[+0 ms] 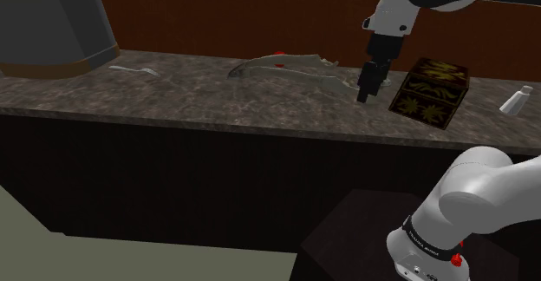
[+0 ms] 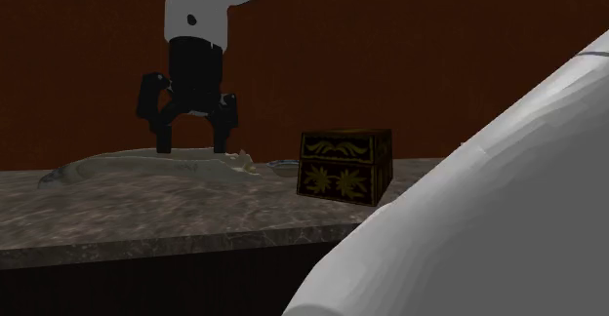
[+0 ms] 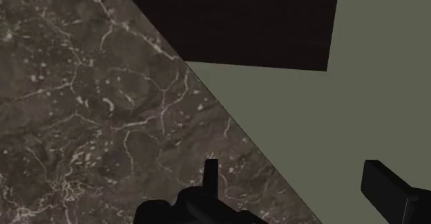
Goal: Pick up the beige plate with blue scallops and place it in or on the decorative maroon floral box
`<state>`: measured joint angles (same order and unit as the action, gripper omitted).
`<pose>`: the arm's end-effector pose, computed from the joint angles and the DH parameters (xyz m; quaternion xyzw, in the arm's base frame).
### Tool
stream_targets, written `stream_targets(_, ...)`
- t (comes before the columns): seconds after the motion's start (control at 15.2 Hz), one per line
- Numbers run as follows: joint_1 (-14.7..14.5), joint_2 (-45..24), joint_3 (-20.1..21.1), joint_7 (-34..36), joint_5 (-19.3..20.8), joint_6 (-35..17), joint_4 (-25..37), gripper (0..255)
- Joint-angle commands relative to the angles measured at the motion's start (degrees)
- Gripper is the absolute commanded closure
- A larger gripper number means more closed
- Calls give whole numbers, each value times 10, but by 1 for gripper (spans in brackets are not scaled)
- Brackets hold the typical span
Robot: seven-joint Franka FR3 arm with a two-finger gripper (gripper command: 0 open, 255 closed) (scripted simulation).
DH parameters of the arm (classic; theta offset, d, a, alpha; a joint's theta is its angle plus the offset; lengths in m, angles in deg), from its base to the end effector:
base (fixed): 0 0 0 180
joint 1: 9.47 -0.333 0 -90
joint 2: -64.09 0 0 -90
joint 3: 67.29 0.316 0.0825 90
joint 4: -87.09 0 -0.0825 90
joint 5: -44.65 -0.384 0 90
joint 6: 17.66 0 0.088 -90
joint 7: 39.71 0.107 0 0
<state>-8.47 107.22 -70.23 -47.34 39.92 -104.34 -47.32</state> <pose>0.3088 -0.0164 0.5806 -0.9966 -0.0404 0.0347 0.0623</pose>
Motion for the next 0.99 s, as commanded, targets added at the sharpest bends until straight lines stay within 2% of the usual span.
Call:
stream_targets(0.0,0,0,0,0,0,0,0,0)
stream_targets(0.46,42,-88,-59,-21,39,-48,43,0)
stream_targets(0.92,77,-183,-118,-42,59,-87,106,0)
